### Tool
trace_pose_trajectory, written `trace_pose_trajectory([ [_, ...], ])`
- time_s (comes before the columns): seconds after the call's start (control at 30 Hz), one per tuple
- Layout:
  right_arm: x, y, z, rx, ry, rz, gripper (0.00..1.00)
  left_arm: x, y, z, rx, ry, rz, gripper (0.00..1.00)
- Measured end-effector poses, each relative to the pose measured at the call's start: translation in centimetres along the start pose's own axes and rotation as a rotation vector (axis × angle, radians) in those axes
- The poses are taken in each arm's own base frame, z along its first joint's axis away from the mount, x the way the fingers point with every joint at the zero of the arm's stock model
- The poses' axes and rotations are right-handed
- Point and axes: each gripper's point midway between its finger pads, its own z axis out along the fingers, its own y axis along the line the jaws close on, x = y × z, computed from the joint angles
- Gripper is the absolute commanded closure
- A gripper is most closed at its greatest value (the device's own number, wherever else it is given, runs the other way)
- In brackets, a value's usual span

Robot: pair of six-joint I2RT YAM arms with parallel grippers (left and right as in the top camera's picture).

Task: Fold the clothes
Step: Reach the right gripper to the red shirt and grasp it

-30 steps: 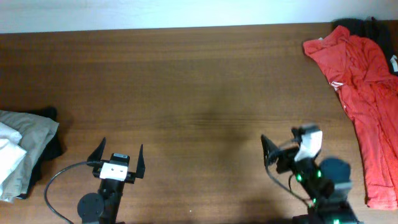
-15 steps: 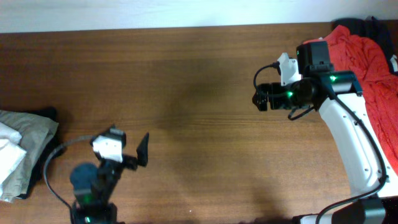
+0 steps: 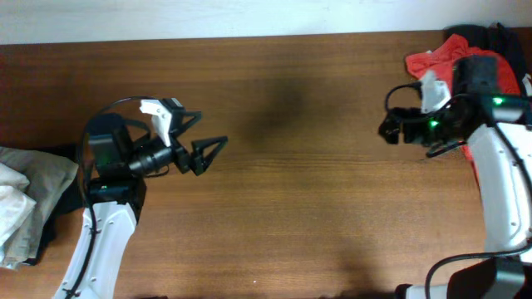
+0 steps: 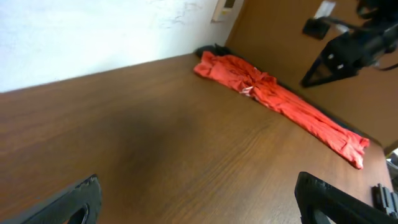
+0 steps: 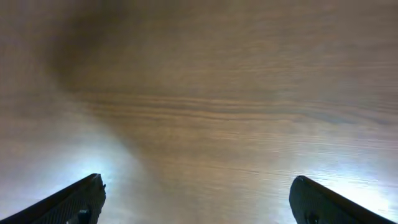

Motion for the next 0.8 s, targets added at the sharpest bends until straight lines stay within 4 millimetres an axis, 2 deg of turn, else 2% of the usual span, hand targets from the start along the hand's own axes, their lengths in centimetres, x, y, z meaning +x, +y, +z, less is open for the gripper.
trace_pose_trajectory([
  [0.03, -0.9, -1.0, -0.9, 0.03, -0.019, 0.018, 0.01, 0.2, 0.0, 0.6, -0.018, 0.013, 0.002, 0.01],
  [0.1, -4.4, -4.2, -3.4, 0.127, -0.109, 0.062, 0.01, 1.1, -1.1, 2.7, -0.047, 0.058, 0.029, 0.01],
  [0.17, -6.3, -6.8, -3.0, 0.172, -0.1, 0.12, 0.0, 1.5, -1.0, 3.7, -0.103, 0.081, 0.049, 0.01],
  [0.2, -6.4, -8.0, -1.8, 0.177, -0.064, 0.158, 0.1, 1.7, -1.0, 3.9, -0.113, 0.086, 0.053, 0.01],
  [0.23, -6.3, -10.8, 1.3, 0.187, 0.003, 0.23, 0.1, 1.8, -0.7, 4.1, -0.135, 0.093, 0.062, 0.01],
  [0.27, -5.8, -12.4, 3.2, 0.193, 0.054, 0.276, 0.06, 2.6, 0.0, 4.3, -0.151, 0.113, 0.053, 0.01],
  [0.3, -5.6, -13.6, 4.2, 0.196, 0.074, 0.306, 0.07, 3.3, 0.5, 4.6, -0.157, 0.131, 0.039, 0.01],
  [0.33, -6.0, -16.3, 4.7, 0.211, 0.063, 0.351, 0.06, 4.4, 1.1, 5.0, -0.16, 0.157, 0.017, 0.01],
  [0.37, -6.3, -17.8, 4.5, 0.223, 0.044, 0.375, 0.06, 5.6, 1.7, 5.4, -0.166, 0.188, -0.011, 0.01],
  [0.4, -6.8, -20.0, 3.7, 0.241, 0.004, 0.406, 0.06, 6.0, 1.9, 5.5, -0.166, 0.195, -0.018, 0.01],
  [0.43, -6.9, -21.2, 3.3, 0.252, -0.015, 0.426, 0.06, 6.0, 1.8, 5.5, -0.166, 0.196, -0.019, 0.01],
  [0.5, -6.2, -24.0, 2.7, 0.273, -0.032, 0.479, 0.02, 6.0, 1.8, 5.5, -0.166, 0.198, -0.02, 0.01],
  [0.53, -5.8, -24.7, 3.2, 0.273, -0.019, 0.484, 0.02, 6.1, 1.8, 5.5, -0.166, 0.198, -0.02, 0.01],
  [0.67, -4.1, -26.4, 8.6, 0.246, 0.083, 0.495, 0.03, 6.1, 1.9, 5.5, -0.166, 0.198, -0.021, 0.01],
  [0.7, -4.4, -26.6, 9.1, 0.242, 0.071, 0.485, 0.06, 6.1, 1.8, 5.5, -0.166, 0.198, -0.021, 0.01],
  [0.73, -4.9, -26.8, 9.2, 0.238, 0.05, 0.471, 0.15, 6.1, 1.8, 5.5, -0.166, 0.198, -0.021, 0.01],
  [0.8, -6.7, -26.6, 9.6, 0.224, -0.01, 0.419, 0.17, 6.1, 1.9, 5.5, -0.166, 0.198, -0.021, 0.01],
])
